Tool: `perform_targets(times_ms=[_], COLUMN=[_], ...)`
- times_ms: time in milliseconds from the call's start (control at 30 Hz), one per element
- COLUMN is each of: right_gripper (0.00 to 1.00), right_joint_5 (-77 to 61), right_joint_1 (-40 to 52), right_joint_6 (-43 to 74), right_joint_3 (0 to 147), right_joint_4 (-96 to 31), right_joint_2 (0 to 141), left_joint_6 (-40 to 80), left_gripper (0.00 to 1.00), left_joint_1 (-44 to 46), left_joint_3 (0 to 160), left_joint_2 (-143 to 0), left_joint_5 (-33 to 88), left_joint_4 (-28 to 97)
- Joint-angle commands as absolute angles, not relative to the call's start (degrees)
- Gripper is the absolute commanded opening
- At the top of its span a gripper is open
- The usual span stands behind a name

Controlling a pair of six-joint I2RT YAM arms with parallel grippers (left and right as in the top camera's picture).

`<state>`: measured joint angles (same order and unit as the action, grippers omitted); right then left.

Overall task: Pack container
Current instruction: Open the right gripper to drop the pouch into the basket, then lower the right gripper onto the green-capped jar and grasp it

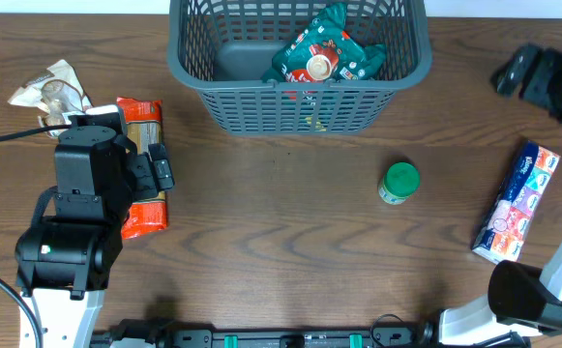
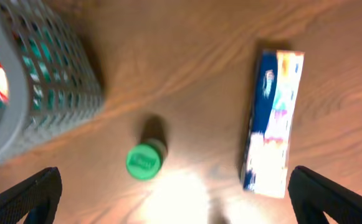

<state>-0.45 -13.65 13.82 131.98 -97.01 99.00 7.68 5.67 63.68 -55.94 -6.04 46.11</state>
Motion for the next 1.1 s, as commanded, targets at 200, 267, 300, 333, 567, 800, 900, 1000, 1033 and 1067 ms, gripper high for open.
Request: perform_targets(times_ms=[200, 267, 300, 333, 567, 800, 900, 1000, 1033, 1067], right_gripper=[0.99, 0.99, 0.99, 0.99, 0.99, 0.99, 0.99, 0.99, 0.99, 0.99], right_joint_5=[3.4, 5.1, 5.1, 5.1, 7.0, 7.1, 6.6, 6.7, 6.7, 6.7], right_joint_1=[-2.6, 0.2, 1.6, 3.0, 7.9, 7.9, 7.9, 7.9, 7.9, 7.9], right_joint_6=[22.9, 24.3, 24.5, 25.1, 28.7, 28.7, 28.7, 28.7, 28.7, 28.7], right_joint_3=[114.8, 110.6, 108.4, 106.2, 93.8, 81.9, 77.6, 74.0, 73.0, 71.8], right_joint_4=[-94.3, -92.0, -90.5, -89.0, -79.9, -70.7, -67.2, -63.8, -62.6, -61.3], right_joint_2=[95.0, 94.7, 94.7, 94.7, 94.7, 94.7, 94.7, 94.7, 94.7, 94.7], left_joint_6=[7.3, 7.3, 7.3, 7.3, 6.8, 5.6, 5.6, 5.6, 5.6, 5.6], left_gripper=[0.98, 0.99, 0.99, 0.99, 0.99, 0.99, 0.99, 0.98, 0.99, 0.99], left_joint_1=[5.4, 5.4, 5.4, 5.4, 5.4, 5.4, 5.4, 5.4, 5.4, 5.4], left_joint_3=[64.9, 64.9, 64.9, 64.9, 64.9, 64.9, 64.9, 64.9, 64.9, 64.9], left_joint_2=[-56.1, -56.1, -56.1, -56.1, -56.1, -56.1, -56.1, -56.1, -56.1, -56.1], left_joint_5=[-6.5, -6.5, -6.5, -6.5, -6.5, -6.5, -6.6, -6.5, -6.5, -6.5], left_joint_4=[45.8, 45.8, 45.8, 45.8, 45.8, 46.2, 46.2, 46.2, 46.2, 46.2])
